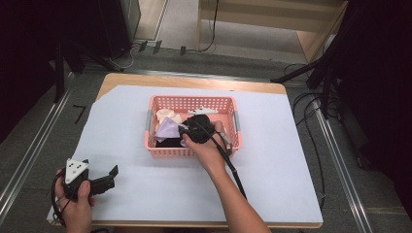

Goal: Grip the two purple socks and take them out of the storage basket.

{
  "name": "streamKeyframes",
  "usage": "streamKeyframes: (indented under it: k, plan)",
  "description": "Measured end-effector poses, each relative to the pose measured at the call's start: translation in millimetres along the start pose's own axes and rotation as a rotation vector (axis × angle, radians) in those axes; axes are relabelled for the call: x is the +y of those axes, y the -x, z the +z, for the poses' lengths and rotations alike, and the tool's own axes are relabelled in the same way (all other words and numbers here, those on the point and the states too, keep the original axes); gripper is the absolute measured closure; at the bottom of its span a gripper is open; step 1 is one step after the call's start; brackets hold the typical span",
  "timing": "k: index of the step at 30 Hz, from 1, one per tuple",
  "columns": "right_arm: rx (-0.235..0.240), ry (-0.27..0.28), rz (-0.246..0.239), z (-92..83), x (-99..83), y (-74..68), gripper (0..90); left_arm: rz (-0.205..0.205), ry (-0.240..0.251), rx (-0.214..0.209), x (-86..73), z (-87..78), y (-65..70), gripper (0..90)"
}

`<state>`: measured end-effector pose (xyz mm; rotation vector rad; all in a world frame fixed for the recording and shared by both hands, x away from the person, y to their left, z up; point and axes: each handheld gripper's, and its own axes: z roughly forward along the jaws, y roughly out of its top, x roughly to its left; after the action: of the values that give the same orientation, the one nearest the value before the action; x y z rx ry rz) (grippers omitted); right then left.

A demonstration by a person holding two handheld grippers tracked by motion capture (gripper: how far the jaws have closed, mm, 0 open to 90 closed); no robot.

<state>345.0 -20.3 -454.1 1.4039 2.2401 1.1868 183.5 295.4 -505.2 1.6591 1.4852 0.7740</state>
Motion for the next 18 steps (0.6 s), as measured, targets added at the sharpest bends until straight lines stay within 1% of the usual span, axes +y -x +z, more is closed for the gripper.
streamKeyframes:
  k: [2,4,5,6,8,9,11,12,14,15,16,17,18]
  plan:
    - [0.003,-0.006,0.007,4.5,2.2,-2.0,54.7,0.003,-0.006,0.000,0.2,0.2,0.2,0.7]
    - [-0.003,-0.025,0.013,8.4,4.8,-4.7,54.7,0.003,-0.007,0.000,0.2,0.3,0.2,0.7]
    - [-0.014,-0.035,0.004,12.5,6.6,-7.0,54.8,0.003,-0.007,0.000,0.2,0.3,0.2,0.7]
    - [-0.014,-0.035,0.004,12.5,6.6,-7.0,54.8,0.003,-0.008,0.000,0.2,0.4,0.2,0.7]
    - [-0.020,-0.062,0.001,16.5,8.1,-10.0,55.7,-0.001,-0.006,0.000,0.2,0.8,0.5,0.7]
    - [-0.034,-0.087,-0.014,20.8,8.1,-12.6,59.2,-0.001,-0.007,-0.002,0.3,0.9,0.5,0.7]
    - [-0.052,-0.117,-0.038,25.0,6.7,-13.7,69.7,0.001,-0.010,-0.004,0.4,0.8,0.3,0.7]
    - [-0.052,-0.117,-0.038,25.0,6.7,-13.7,69.7,0.001,-0.009,-0.004,0.4,0.9,0.3,0.7]
    - [-0.056,-0.126,-0.053,23.9,6.0,-14.6,81.2,-0.001,-0.009,-0.006,0.4,1.1,0.1,0.7]
    - [-0.044,-0.121,-0.053,22.1,6.4,-13.9,85.0,0.000,-0.011,-0.007,0.4,1.0,0.0,0.7]
    - [-0.029,-0.114,-0.045,19.4,6.6,-12.6,86.3,0.000,-0.012,-0.007,0.5,1.0,-0.1,0.7]
    - [-0.012,-0.096,-0.035,16.3,6.6,-11.1,86.8,0.002,-0.013,-0.008,0.5,1.1,-0.1,0.7]
    - [0.009,-0.062,-0.035,12.2,6.3,-8.7,87.1,0.002,-0.013,-0.007,0.5,1.2,0.0,0.7]
